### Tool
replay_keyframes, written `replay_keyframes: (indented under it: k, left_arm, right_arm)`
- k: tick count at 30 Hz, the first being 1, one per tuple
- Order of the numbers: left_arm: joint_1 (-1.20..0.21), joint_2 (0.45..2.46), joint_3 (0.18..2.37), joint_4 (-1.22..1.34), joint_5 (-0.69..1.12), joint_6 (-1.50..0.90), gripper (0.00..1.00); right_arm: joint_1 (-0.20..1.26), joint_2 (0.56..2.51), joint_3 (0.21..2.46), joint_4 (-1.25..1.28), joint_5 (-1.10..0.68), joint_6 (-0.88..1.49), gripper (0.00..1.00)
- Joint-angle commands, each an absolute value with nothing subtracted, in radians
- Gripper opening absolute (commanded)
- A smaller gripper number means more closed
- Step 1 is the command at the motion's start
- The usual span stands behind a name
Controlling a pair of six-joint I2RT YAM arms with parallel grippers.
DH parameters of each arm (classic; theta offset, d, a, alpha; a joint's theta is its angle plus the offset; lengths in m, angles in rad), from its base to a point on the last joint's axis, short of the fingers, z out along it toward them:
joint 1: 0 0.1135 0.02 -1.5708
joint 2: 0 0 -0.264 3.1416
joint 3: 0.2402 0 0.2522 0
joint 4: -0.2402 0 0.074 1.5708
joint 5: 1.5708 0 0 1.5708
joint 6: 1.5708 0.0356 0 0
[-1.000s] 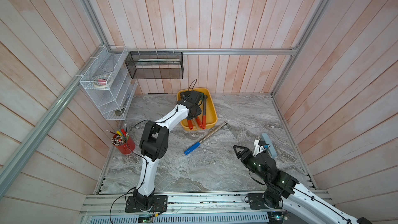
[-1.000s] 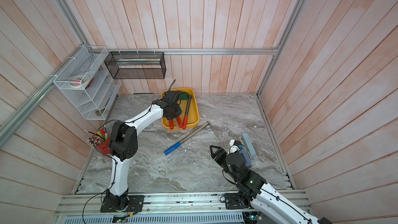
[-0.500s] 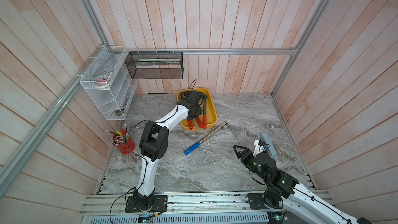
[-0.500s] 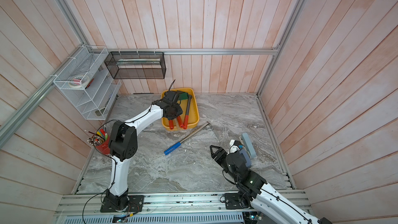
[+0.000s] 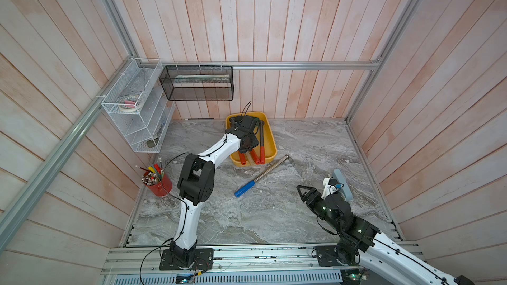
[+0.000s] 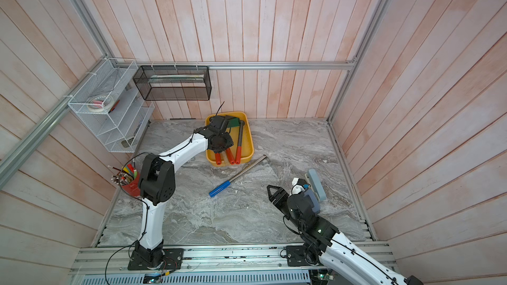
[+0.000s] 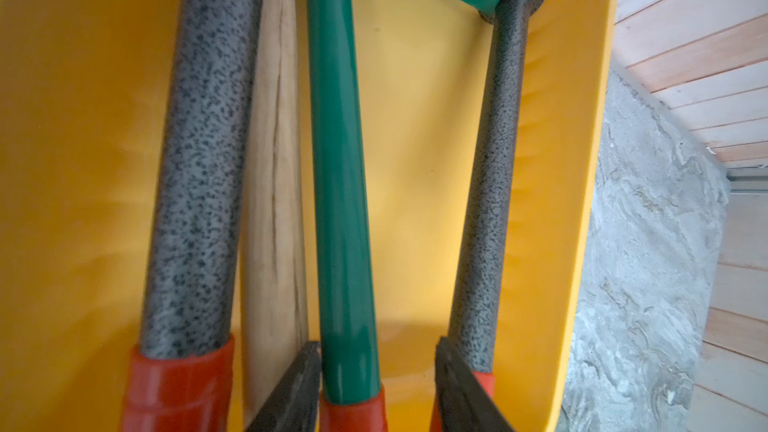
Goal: Put the small hoe into the storage box
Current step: Place the hoe in the storage box.
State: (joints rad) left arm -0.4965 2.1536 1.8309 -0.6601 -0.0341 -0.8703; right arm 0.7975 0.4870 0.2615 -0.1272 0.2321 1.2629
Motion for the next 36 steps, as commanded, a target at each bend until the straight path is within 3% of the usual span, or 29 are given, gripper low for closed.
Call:
replay_keyframes:
  k: [1,13,21,27,36]
  left_arm:
    - [-0.502,2.148,1.845,-0.694,-0.055,-0.843,0.48]
    - [-0.499,2.096,1.827,-0.699,-0.063,-0.791,0.55]
    - [-0.496,1.977,1.682,-0.557,0.03,-0.681,0.72]
    - [-0.49,1.903,1.614,-0.534,0.093,-0.623,0.74]
    - [-0.491,1.776,1.475,-0.522,0.142,-0.566,0.86]
  right_arm:
    - [0.793,0.503,0.266,-0.108,0.216,1.252,0.68]
    - [0.793,0.518,0.273,-0.101,0.214,1.245,0.68]
    - [0.793,0.531,0.278,-0.099,0.216,1.234,0.68]
    - [0.793,0.553,0.304,-0.121,0.226,1.197,0.69]
    - [0.79,0.574,0.336,-0.139,0.247,1.146,0.74]
